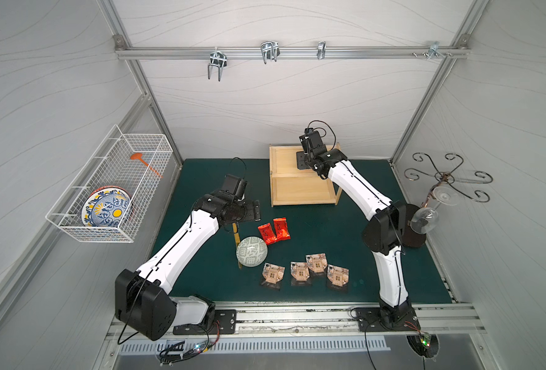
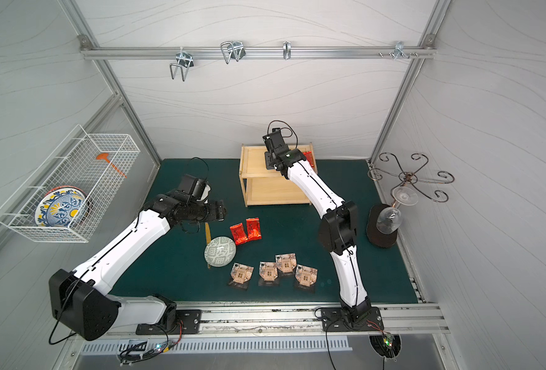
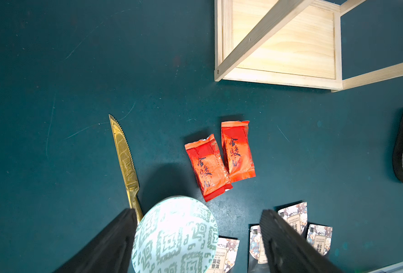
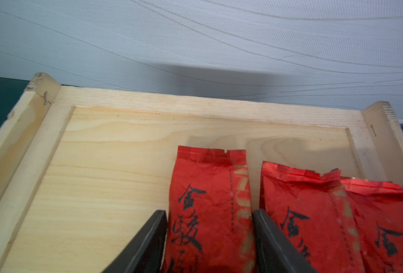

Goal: Place the tea bags on the shelf by color
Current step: Place the tea bag on the shelf.

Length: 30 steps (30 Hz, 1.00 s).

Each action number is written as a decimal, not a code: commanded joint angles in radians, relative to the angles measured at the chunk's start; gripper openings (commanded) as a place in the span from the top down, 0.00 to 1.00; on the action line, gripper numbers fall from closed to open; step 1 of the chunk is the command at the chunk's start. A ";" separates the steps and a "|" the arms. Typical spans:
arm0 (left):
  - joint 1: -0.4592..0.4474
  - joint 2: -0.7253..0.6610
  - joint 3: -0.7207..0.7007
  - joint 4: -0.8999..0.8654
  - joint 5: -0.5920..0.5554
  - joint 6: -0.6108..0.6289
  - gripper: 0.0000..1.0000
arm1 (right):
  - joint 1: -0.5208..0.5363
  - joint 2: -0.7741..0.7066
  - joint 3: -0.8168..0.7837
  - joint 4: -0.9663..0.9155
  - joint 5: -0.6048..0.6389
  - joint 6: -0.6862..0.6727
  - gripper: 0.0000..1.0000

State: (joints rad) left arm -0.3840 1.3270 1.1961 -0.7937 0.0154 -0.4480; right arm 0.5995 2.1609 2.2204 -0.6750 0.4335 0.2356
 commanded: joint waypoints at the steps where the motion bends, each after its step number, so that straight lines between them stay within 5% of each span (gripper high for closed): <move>1: 0.009 0.000 0.019 0.042 0.004 0.012 0.13 | -0.004 -0.045 -0.005 0.011 0.002 -0.004 0.37; 19: 0.017 -0.055 0.002 0.047 0.039 -0.002 0.16 | 0.057 -0.166 -0.030 -0.004 -0.028 -0.061 0.34; 30: 0.016 -0.104 -0.050 0.027 0.069 -0.017 0.17 | 0.184 -0.483 -0.576 0.134 -0.078 -0.012 0.31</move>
State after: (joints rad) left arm -0.3729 1.2320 1.1568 -0.7864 0.0662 -0.4534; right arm 0.7704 1.7252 1.7374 -0.5900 0.3771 0.1871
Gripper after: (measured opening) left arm 0.828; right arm 0.691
